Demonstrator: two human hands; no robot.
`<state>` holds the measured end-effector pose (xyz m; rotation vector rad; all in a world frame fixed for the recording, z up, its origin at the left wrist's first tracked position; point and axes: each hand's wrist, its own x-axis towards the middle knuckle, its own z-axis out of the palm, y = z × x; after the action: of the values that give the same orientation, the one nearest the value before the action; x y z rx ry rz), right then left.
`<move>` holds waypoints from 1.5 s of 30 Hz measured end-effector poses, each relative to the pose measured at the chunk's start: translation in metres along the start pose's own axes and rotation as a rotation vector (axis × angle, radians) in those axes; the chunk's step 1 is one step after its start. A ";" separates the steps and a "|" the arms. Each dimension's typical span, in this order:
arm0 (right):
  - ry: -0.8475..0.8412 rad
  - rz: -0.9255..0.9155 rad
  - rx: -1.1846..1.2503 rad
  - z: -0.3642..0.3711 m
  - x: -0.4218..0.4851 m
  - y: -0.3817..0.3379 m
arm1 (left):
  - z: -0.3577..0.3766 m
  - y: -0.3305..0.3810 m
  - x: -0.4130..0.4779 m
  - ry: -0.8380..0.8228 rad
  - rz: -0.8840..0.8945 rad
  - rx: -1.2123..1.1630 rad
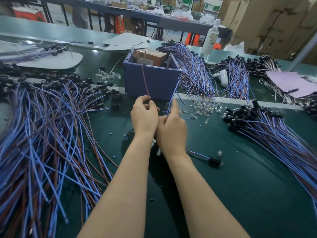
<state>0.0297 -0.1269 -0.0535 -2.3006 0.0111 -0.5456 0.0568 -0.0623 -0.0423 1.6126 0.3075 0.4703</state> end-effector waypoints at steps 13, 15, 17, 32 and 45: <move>0.136 0.397 0.984 -0.006 0.015 0.000 | 0.000 0.002 -0.003 -0.002 -0.002 -0.052; 0.198 0.333 0.902 -0.008 0.016 0.003 | 0.000 0.002 -0.004 0.002 -0.007 -0.058; 0.222 0.210 0.741 -0.005 0.013 0.002 | 0.000 0.003 -0.005 0.004 -0.007 -0.056; 0.050 -0.065 0.339 -0.002 0.010 0.003 | -0.001 0.005 -0.008 0.007 0.007 -0.011; 0.194 -0.048 0.389 -0.004 0.005 -0.006 | -0.001 0.005 -0.008 -0.004 -0.007 -0.006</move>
<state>0.0320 -0.1268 -0.0449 -1.8685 -0.0523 -0.7261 0.0489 -0.0658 -0.0378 1.6064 0.3079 0.4619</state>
